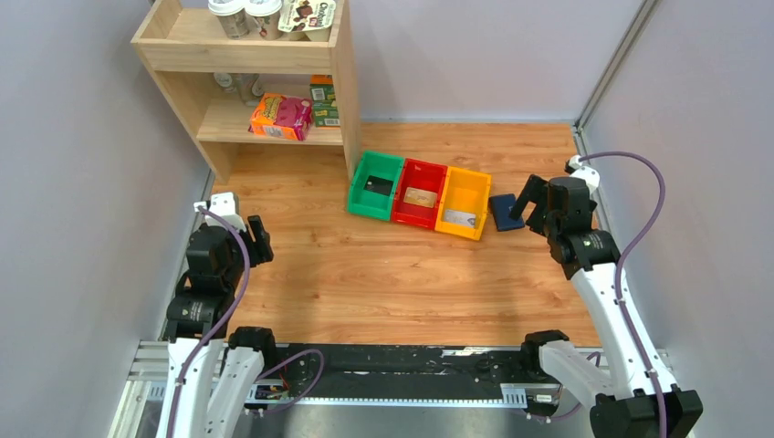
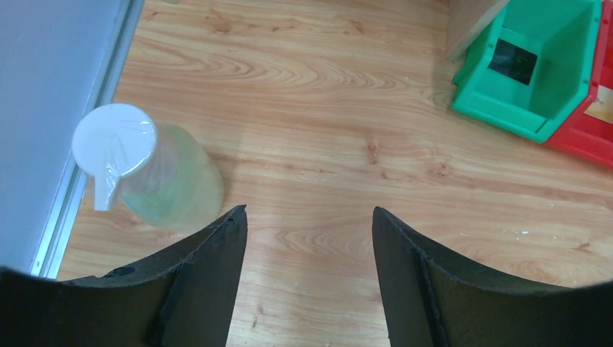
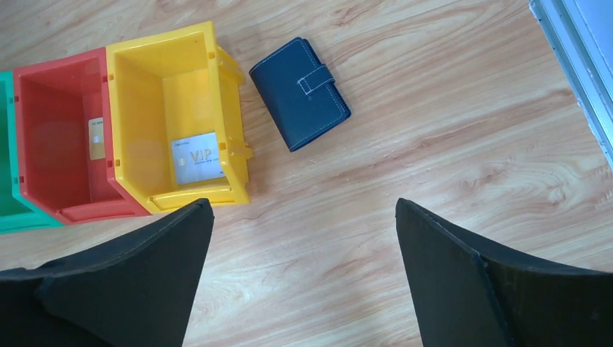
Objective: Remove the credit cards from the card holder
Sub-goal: Pick up the card holder from the center of the board.
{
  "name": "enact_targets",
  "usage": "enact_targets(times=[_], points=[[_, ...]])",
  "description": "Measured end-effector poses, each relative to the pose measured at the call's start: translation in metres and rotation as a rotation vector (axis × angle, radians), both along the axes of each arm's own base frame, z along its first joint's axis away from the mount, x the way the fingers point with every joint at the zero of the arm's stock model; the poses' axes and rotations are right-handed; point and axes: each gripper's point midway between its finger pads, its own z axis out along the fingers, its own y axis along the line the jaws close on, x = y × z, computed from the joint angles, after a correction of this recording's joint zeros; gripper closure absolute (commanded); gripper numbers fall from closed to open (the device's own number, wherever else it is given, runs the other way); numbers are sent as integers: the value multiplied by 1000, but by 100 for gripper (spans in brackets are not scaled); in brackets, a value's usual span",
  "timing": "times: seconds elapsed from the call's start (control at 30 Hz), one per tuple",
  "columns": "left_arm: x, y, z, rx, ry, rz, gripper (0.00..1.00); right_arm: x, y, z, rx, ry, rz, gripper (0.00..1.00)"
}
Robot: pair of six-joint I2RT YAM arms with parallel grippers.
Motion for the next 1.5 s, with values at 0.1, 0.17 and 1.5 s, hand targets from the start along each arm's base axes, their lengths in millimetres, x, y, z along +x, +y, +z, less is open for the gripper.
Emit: enact_targets(times=[0.1,0.17,1.5], points=[[-1,-3,-3,12,-9,-24,28,2,-1,-1,10,-17,-24,0],[-2,-6,-9,16,-9,-40,28,3,-3,-3,13,-25,-42,0],[1,-18,-23,17,-9,-108,28,110,-28,-182,459,397,220,62]])
